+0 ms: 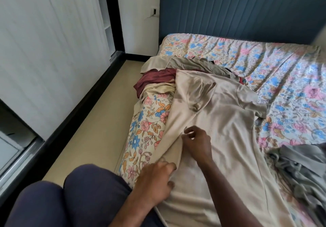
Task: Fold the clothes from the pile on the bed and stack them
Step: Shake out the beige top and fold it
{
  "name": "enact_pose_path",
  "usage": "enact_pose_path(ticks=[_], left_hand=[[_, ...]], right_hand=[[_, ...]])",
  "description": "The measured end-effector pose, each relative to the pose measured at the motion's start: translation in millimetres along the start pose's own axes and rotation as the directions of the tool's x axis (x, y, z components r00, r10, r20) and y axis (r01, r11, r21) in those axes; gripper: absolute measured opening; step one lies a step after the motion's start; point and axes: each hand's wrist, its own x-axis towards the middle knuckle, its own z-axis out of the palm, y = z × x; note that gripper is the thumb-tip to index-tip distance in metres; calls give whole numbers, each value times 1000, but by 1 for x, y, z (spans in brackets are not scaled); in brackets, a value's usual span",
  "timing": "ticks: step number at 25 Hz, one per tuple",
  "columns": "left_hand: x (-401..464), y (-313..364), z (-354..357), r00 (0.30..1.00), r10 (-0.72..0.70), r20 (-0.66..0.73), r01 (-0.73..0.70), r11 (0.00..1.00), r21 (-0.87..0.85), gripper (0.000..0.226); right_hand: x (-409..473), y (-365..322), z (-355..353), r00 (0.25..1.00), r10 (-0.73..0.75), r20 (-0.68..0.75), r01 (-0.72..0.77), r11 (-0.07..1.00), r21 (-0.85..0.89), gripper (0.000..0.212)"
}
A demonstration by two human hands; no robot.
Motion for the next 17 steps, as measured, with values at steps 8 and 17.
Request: enact_pose_path(ticks=[8, 17], left_hand=[[-54, -19, 1, 996, -27, -83, 13, 987, -163, 58], [-39, 8, -8, 982, 158, 105, -111, 927, -359, 31]], right_hand=[[-87, 7, 10, 979, -9, 205, -15, 993, 116, 31], [-75, 42, -47, 987, -11, 159, 27, 995, -101, 13]])
